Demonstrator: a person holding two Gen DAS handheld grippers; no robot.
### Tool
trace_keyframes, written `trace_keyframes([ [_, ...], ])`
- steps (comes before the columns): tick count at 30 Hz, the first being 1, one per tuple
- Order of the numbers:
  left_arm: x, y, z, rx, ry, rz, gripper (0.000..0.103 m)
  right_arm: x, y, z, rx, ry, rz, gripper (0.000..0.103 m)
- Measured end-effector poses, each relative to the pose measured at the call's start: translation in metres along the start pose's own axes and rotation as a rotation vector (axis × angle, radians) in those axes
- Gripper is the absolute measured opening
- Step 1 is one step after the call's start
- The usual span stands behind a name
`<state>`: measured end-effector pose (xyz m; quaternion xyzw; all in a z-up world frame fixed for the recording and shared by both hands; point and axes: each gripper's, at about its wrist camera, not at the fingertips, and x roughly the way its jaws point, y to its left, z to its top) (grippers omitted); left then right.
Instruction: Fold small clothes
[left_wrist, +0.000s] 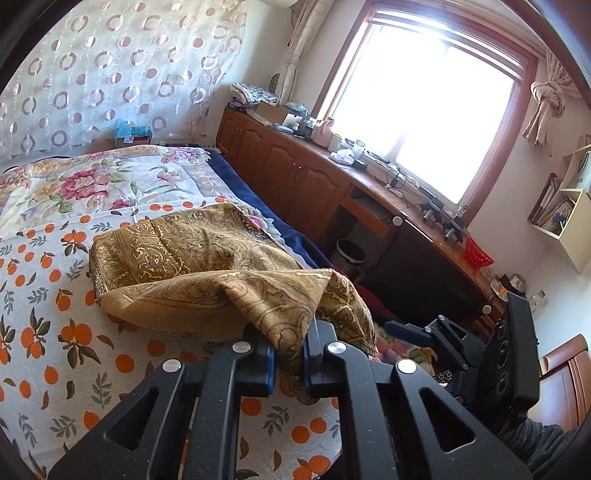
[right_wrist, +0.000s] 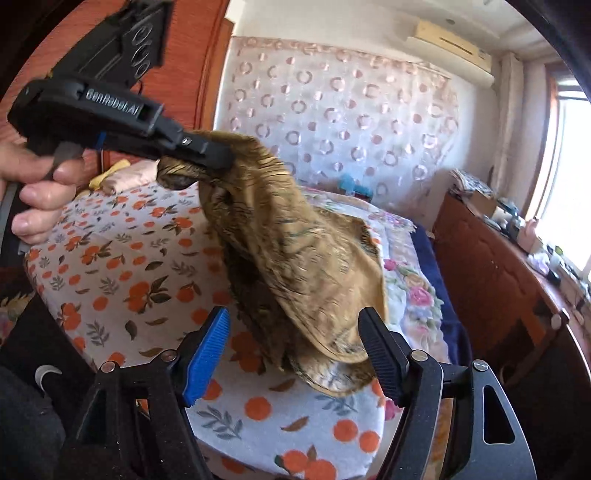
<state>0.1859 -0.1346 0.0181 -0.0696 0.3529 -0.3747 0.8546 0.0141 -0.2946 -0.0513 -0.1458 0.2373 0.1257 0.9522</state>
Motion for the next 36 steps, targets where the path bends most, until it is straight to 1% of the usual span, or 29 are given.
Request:
trace_keyframes([
  [3, 0.000, 0.000, 0.001, -0.005, -0.001, -0.004, 0.011, 0.014, 0.003, -0.005, -0.027, 0.046, 0.004, 0.075],
  [6, -0.001, 0.001, 0.001, -0.009, -0.003, -0.008, 0.011, 0.027, -0.002, -0.011, -0.048, 0.087, -0.027, 0.075],
  [10, -0.005, 0.005, 0.000, -0.027, -0.010, -0.017, 0.011, 0.040, -0.015, -0.008, -0.046, 0.094, -0.062, 0.075],
  [12, -0.009, 0.007, -0.002, -0.032, -0.016, -0.018, 0.011, 0.041, -0.023, 0.000, -0.025, 0.078, -0.033, 0.074],
  [13, -0.012, 0.009, -0.004, -0.032, -0.020, -0.017, 0.011, 0.039, -0.026, 0.005, -0.027, 0.061, -0.021, 0.062],
  [14, -0.014, 0.011, -0.005, -0.036, -0.021, -0.015, 0.011, 0.038, -0.028, 0.011, -0.039, 0.046, -0.012, 0.043],
  [15, -0.015, 0.014, -0.005, -0.042, -0.021, -0.012, 0.011, 0.039, -0.028, 0.019, -0.054, 0.037, -0.011, 0.036],
  [16, -0.016, 0.017, -0.005, -0.050, -0.020, -0.012, 0.011, 0.038, -0.032, 0.029, -0.070, 0.024, -0.009, 0.022],
  [17, -0.016, 0.022, -0.003, -0.061, -0.021, -0.015, 0.011, 0.037, -0.034, 0.038, -0.079, 0.014, 0.000, 0.014],
  [20, -0.014, 0.040, 0.011, -0.110, -0.023, -0.025, 0.012, 0.041, -0.044, 0.069, -0.106, -0.005, 0.022, 0.012],
  [23, -0.011, 0.056, 0.028, -0.127, -0.038, -0.001, 0.019, 0.062, -0.056, 0.100, -0.143, 0.005, 0.023, 0.011],
  [25, -0.010, 0.064, 0.041, -0.116, -0.061, 0.039, 0.032, 0.084, -0.062, 0.117, -0.169, 0.025, 0.018, 0.010],
  [26, -0.009, 0.068, 0.046, -0.114, -0.068, 0.053, 0.035, 0.097, -0.064, 0.125, -0.179, 0.037, 0.021, 0.010],
  [27, -0.009, 0.073, 0.051, -0.113, -0.076, 0.065, 0.041, 0.109, -0.066, 0.131, -0.188, 0.046, 0.027, 0.010],
  [28, -0.009, 0.077, 0.055, -0.113, -0.086, 0.076, 0.048, 0.121, -0.068, 0.137, -0.195, 0.056, 0.035, 0.010],
  [30, -0.009, 0.088, 0.059, -0.104, -0.101, 0.106, 0.048, 0.145, -0.071, 0.149, -0.202, 0.073, 0.057, 0.010],
  [32, -0.005, 0.099, 0.062, -0.096, -0.098, 0.144, 0.048, 0.169, -0.077, 0.161, -0.200, 0.085, 0.081, 0.010],
  [35, 0.010, 0.114, 0.064, -0.082, -0.076, 0.188, 0.048, 0.199, -0.082, 0.177, -0.185, 0.084, 0.120, 0.010],
  [36, 0.018, 0.120, 0.063, -0.080, -0.057, 0.201, 0.048, 0.208, -0.084, 0.179, -0.171, 0.093, 0.139, 0.010],
])
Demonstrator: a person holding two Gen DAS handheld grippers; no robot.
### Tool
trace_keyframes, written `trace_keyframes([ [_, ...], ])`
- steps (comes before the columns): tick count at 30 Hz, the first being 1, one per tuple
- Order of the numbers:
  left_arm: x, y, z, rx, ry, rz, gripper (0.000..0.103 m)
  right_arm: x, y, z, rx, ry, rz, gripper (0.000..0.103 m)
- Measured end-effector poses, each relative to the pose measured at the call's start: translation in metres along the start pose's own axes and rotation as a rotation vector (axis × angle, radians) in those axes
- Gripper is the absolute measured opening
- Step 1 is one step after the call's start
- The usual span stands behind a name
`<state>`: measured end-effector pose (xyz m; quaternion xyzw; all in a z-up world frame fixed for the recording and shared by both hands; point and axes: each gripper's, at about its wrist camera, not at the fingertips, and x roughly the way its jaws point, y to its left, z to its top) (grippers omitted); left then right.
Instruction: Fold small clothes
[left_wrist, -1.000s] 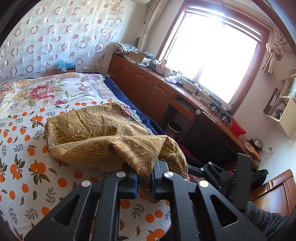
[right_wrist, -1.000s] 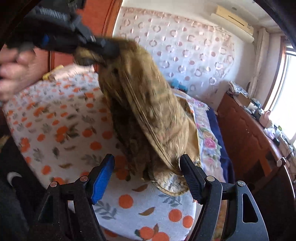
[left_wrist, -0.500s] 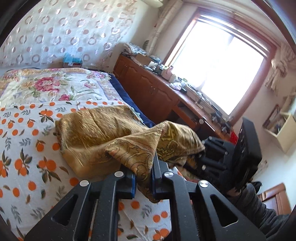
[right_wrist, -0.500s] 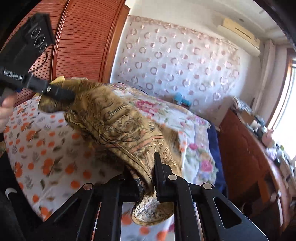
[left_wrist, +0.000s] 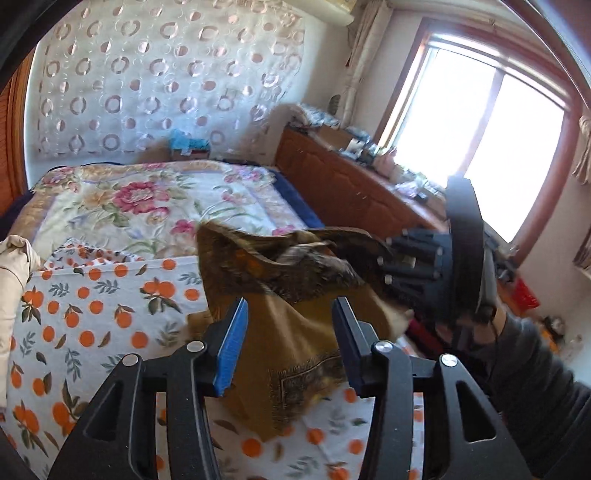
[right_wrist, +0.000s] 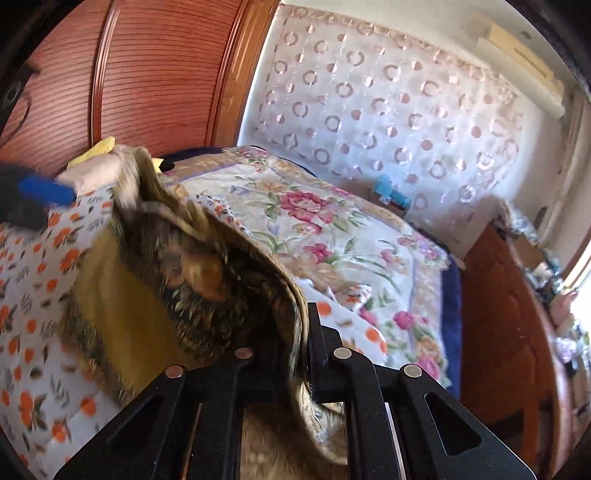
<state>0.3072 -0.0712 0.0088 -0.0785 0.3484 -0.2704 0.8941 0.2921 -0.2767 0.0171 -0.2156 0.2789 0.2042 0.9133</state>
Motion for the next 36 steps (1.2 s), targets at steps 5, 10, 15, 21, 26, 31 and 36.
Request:
trace_keyframes([
  [5, 0.039, 0.013, -0.010, 0.014, 0.087, 0.040, 0.048, 0.038, -0.022, 0.007, 0.060, 0.034, -0.050, 0.043],
  [10, 0.061, 0.018, -0.023, 0.035, 0.156, 0.055, 0.048, 0.018, -0.035, -0.001, 0.201, 0.002, -0.062, 0.046],
  [15, 0.069, 0.021, -0.026, 0.059, 0.178, 0.076, 0.048, -0.027, -0.030, -0.049, 0.282, 0.014, -0.007, 0.047],
  [21, 0.082, 0.034, -0.029, 0.058, 0.201, 0.105, 0.048, -0.012, -0.029, -0.079, 0.297, 0.102, -0.018, 0.048],
  [26, 0.084, 0.041, -0.034, 0.026, 0.210, 0.094, 0.050, 0.016, -0.048, -0.067, 0.340, 0.123, -0.040, 0.049],
  [31, 0.079, 0.042, -0.032, 0.005, 0.193, 0.089, 0.050, 0.033, -0.066, -0.053, 0.436, 0.147, 0.021, 0.049],
  [36, 0.063, 0.045, -0.028, 0.001, 0.125, 0.126, 0.051, 0.027, -0.061, -0.053, 0.429, 0.128, 0.129, 0.060],
])
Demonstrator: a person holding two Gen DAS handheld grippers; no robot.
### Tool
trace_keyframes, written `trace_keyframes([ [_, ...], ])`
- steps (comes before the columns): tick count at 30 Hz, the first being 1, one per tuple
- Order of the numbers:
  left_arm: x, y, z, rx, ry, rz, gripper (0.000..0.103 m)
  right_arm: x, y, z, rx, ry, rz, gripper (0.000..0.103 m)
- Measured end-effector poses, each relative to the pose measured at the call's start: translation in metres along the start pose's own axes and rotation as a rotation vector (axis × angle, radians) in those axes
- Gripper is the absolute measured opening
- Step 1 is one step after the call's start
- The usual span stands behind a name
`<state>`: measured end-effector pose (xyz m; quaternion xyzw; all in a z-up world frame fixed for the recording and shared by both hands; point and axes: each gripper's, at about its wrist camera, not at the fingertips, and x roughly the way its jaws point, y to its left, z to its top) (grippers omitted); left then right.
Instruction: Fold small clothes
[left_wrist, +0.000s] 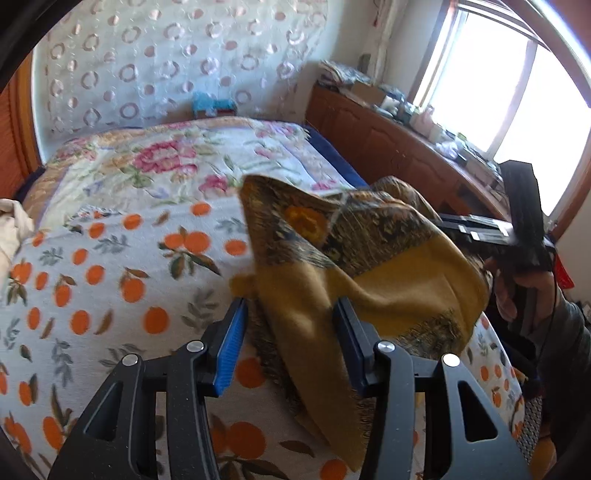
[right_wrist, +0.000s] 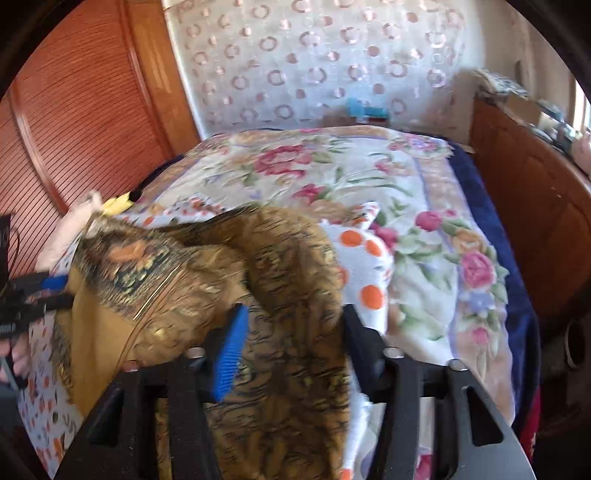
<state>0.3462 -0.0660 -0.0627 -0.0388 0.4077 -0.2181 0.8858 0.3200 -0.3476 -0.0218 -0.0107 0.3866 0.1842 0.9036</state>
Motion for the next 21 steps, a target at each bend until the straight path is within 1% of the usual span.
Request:
trace_keyframes([
  [1, 0.001, 0.003, 0.000, -0.007, 0.001, 0.012, 0.051, 0.001, 0.004, -0.002, -0.014, 0.008, -0.003, 0.062],
  [2, 0.004, 0.005, -0.001, -0.014, 0.015, 0.008, 0.051, 0.003, 0.005, -0.003, -0.021, 0.018, -0.008, 0.063],
  [5, 0.018, 0.011, -0.006, -0.061, 0.080, -0.023, 0.051, 0.011, 0.003, -0.002, -0.022, 0.042, -0.002, 0.063],
  [8, 0.025, 0.012, -0.010, -0.097, 0.108, -0.048, 0.051, 0.020, -0.004, 0.004, -0.018, 0.061, 0.002, 0.063],
  [10, 0.026, 0.013, -0.011, -0.110, 0.102, -0.056, 0.052, 0.023, -0.009, 0.011, -0.022, 0.069, 0.005, 0.063],
  [12, 0.027, 0.010, -0.011, -0.100, 0.100, -0.047, 0.052, 0.026, -0.011, 0.014, -0.018, 0.073, 0.013, 0.063],
  [18, 0.030, 0.002, -0.011, -0.078, 0.093, -0.020, 0.052, 0.035, -0.017, 0.014, -0.011, 0.078, 0.036, 0.063],
  [21, 0.030, 0.001, -0.009, -0.080, 0.091, -0.019, 0.052, 0.034, -0.012, 0.012, -0.013, 0.078, 0.033, 0.063],
])
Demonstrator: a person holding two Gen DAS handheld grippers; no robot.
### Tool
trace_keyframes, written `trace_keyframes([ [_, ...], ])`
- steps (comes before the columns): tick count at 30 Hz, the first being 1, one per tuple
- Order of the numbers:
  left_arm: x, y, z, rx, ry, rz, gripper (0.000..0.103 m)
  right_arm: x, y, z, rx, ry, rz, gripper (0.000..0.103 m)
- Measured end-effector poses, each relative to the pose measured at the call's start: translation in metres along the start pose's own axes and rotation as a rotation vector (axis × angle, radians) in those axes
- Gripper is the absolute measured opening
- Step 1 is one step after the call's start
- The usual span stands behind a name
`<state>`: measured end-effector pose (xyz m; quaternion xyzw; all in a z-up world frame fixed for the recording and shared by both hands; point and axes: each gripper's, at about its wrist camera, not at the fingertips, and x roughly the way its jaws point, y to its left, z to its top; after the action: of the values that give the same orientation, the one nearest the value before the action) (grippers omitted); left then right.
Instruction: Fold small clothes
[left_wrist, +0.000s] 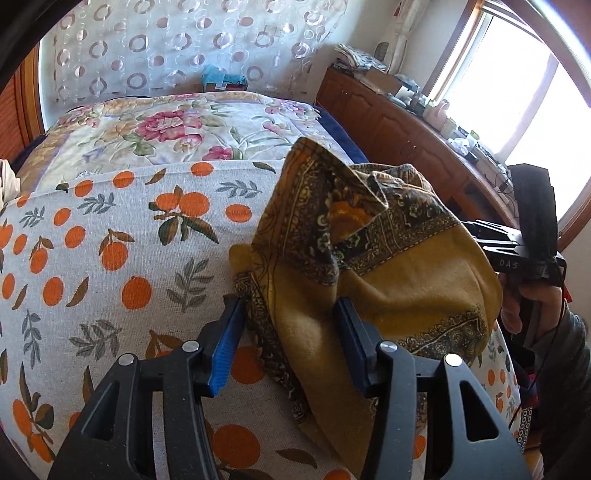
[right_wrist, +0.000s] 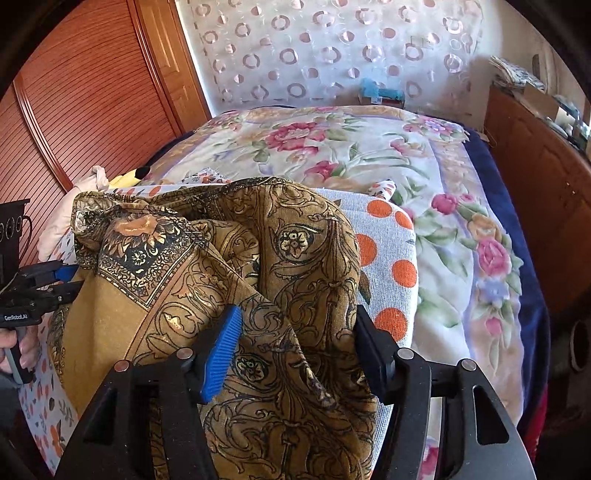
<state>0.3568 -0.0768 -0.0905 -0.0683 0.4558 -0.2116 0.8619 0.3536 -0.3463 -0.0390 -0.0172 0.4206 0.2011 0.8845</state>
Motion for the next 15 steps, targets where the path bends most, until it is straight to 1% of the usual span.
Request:
trace_keyframes([
  [2, 0.000, -0.001, 0.001, 0.004, -0.001, -0.003, 0.052, 0.000, 0.002, 0.000, -0.007, 0.000, -0.003, 0.056],
  [3, 0.001, -0.001, 0.001, 0.007, 0.000, -0.007, 0.050, -0.001, 0.004, -0.001, -0.011, 0.001, 0.003, 0.054],
  [5, 0.001, -0.002, 0.003, 0.011, 0.001, -0.022, 0.042, -0.001, 0.006, -0.002, -0.016, 0.001, 0.006, 0.048],
  [6, 0.001, -0.003, 0.003, 0.012, 0.003, -0.037, 0.035, 0.000, 0.006, -0.002, -0.014, 0.003, 0.012, 0.047],
  [8, 0.001, -0.003, 0.005, 0.007, 0.009, -0.067, 0.025, 0.001, 0.004, -0.002, -0.003, 0.009, 0.028, 0.045],
  [9, 0.002, -0.004, 0.005, 0.005, 0.013, -0.088, 0.018, 0.001, 0.003, -0.002, 0.001, 0.011, 0.035, 0.044],
  [10, 0.001, -0.005, 0.005, 0.003, 0.014, -0.098, 0.011, 0.002, 0.003, -0.002, 0.003, 0.013, 0.045, 0.041],
  [11, 0.000, -0.006, 0.005, 0.007, 0.006, -0.112, 0.009, 0.002, 0.002, -0.003, 0.006, 0.019, 0.058, 0.037],
  [12, -0.003, -0.008, 0.005, 0.018, -0.005, -0.124, 0.008, 0.002, 0.003, -0.003, 0.002, 0.020, 0.066, 0.033],
  [14, -0.011, -0.013, 0.006, 0.037, -0.034, -0.141, 0.007, -0.001, 0.004, -0.002, 0.000, 0.015, 0.076, 0.014],
  [15, -0.018, -0.015, 0.007, 0.034, -0.052, -0.163, 0.007, -0.004, 0.006, -0.002, -0.002, 0.007, 0.067, 0.014],
])
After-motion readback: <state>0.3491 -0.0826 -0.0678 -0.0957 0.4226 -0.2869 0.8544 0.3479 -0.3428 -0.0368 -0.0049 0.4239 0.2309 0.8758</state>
